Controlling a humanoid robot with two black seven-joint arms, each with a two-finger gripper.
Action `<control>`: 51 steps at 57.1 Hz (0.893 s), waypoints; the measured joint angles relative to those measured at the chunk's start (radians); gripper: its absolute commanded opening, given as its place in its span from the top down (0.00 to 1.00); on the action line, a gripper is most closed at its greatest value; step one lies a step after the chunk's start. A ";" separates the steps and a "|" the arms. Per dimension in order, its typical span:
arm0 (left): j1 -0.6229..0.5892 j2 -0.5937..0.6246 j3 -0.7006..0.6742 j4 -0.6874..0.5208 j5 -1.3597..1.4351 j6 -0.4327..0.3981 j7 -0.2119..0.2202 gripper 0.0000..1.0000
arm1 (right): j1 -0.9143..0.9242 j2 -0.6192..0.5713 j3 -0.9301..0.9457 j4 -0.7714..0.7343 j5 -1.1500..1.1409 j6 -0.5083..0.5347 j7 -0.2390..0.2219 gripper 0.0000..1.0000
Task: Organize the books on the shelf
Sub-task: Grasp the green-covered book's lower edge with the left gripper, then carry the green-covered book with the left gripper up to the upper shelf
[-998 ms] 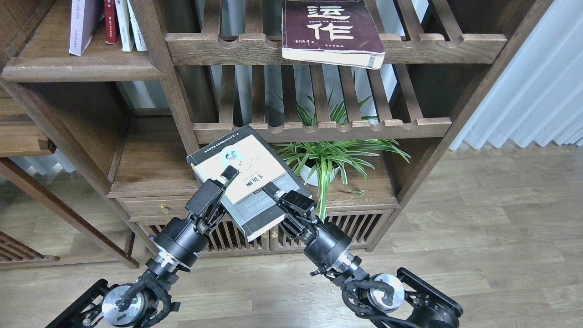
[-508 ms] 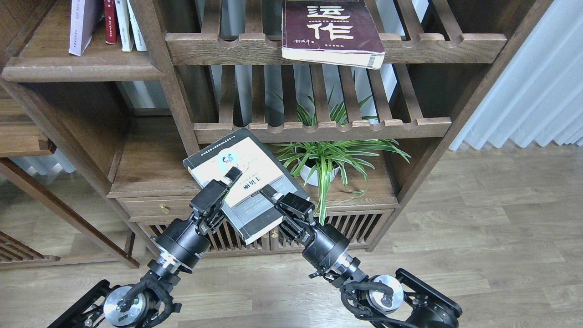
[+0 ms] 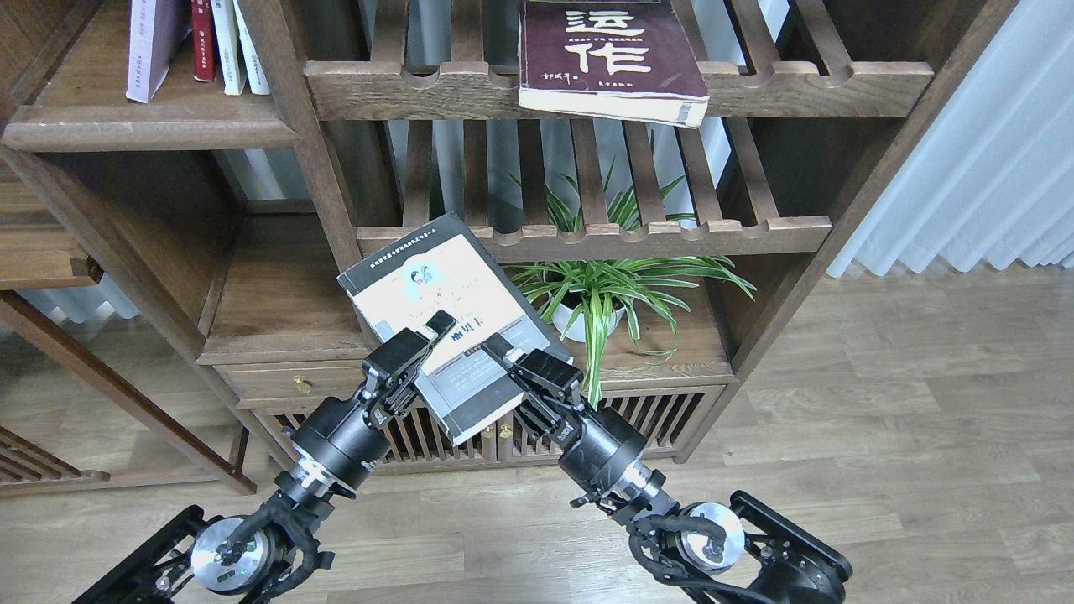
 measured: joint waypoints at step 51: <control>-0.012 0.244 -0.012 -0.063 0.101 0.000 0.063 1.00 | -0.008 -0.032 0.153 -0.011 -0.011 0.000 0.039 0.17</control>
